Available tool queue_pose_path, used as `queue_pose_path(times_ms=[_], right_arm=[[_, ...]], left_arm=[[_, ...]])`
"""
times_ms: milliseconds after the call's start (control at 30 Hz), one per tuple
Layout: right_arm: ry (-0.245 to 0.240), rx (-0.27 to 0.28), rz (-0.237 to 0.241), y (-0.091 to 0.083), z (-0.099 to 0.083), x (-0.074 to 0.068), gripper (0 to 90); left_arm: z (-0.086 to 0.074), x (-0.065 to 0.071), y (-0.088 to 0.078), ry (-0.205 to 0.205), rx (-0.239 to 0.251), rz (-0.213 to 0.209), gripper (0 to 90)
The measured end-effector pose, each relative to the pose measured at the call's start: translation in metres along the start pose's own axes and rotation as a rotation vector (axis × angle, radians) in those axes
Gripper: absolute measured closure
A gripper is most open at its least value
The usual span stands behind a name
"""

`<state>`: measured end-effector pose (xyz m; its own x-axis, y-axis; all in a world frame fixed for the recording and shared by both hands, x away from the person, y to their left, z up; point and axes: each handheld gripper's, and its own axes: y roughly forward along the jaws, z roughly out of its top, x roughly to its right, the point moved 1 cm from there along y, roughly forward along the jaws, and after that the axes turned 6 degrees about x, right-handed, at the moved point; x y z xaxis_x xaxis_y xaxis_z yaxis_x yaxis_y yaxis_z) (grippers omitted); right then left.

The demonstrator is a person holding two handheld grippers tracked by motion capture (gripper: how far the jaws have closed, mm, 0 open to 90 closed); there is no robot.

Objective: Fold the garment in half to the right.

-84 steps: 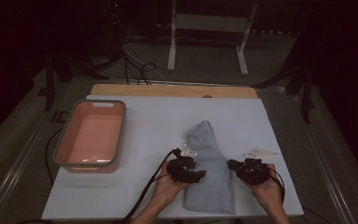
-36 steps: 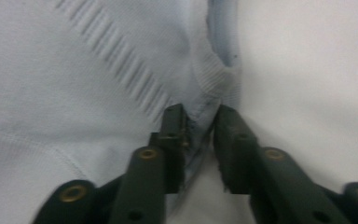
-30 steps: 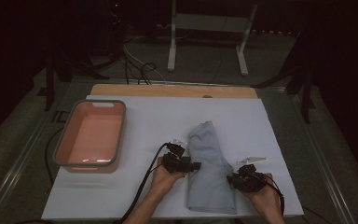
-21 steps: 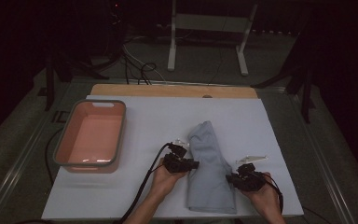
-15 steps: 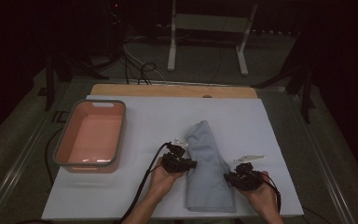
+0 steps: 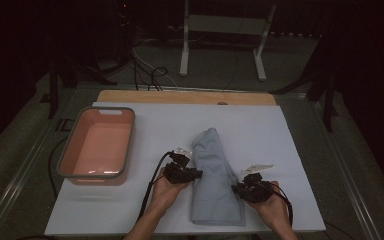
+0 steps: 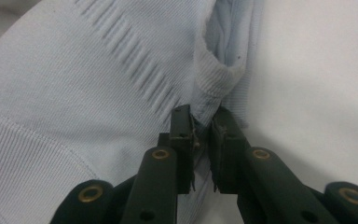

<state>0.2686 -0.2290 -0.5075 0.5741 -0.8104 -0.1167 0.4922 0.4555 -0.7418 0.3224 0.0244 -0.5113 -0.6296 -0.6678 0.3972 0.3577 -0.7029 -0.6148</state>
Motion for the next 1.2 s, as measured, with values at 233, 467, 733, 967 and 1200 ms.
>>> queue_pose_path(times_ms=[233,467,733,967,1200], right_arm=[[-0.018,-0.001,0.016,0.006,0.004,-0.012,80.8],[-0.028,0.000,0.011,0.005,0.004,-0.012,80.7],[-0.042,0.004,0.007,0.005,0.003,-0.013,80.7],[-0.046,0.002,0.005,0.005,0.003,-0.013,80.6],[-0.050,0.003,0.014,0.005,0.002,-0.012,80.5]], left_arm=[[-0.002,-0.007,-0.010,-0.006,0.003,0.016,80.4],[-0.002,-0.011,-0.019,0.020,0.048,0.037,60.7],[0.006,-0.023,-0.031,-0.008,0.108,0.113,42.3],[0.016,-0.035,-0.029,-0.006,0.120,0.146,44.7],[0.027,-0.047,-0.020,-0.004,0.118,0.179,49.0]])
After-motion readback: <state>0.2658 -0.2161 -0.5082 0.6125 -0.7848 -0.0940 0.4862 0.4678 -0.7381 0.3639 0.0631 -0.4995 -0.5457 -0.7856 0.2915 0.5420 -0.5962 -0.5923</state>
